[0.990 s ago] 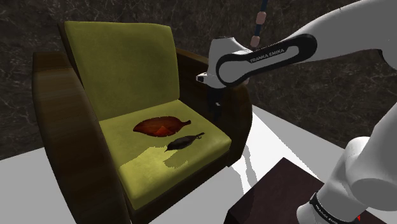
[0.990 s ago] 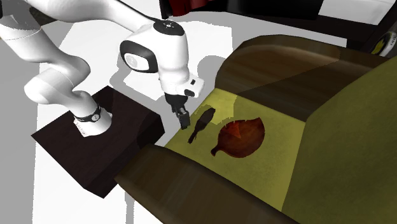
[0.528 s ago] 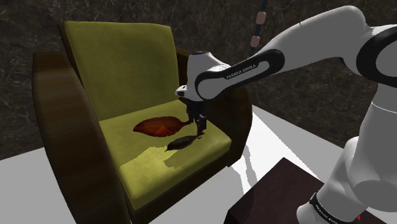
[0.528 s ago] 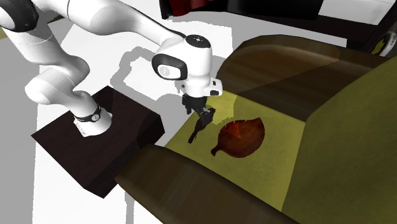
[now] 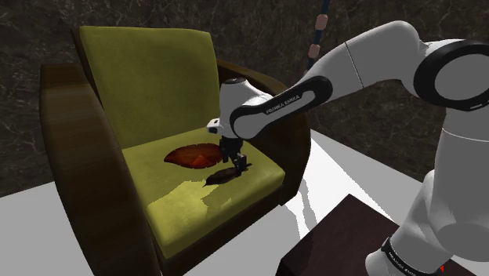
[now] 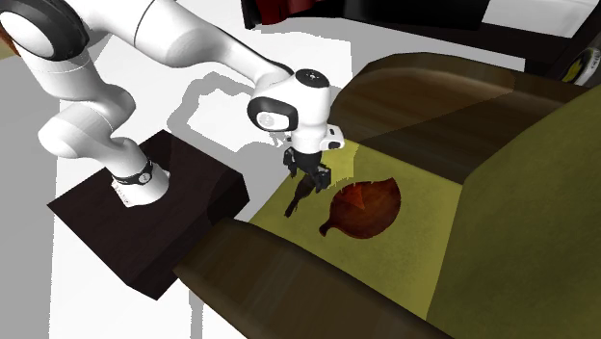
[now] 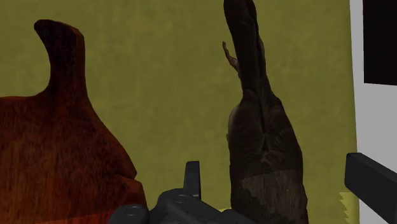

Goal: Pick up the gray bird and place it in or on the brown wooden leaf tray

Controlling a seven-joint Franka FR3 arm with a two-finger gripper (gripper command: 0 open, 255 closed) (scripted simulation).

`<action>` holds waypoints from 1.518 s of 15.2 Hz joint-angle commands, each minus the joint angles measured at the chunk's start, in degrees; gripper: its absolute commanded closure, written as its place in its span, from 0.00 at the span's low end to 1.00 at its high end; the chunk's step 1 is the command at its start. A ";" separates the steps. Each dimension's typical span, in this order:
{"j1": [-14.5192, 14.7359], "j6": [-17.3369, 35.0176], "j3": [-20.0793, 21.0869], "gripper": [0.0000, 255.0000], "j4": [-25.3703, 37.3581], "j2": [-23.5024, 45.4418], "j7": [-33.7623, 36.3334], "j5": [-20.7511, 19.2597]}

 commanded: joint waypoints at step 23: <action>0.04 0.51 0.00 1.00 -0.21 0.29 0.06 -0.09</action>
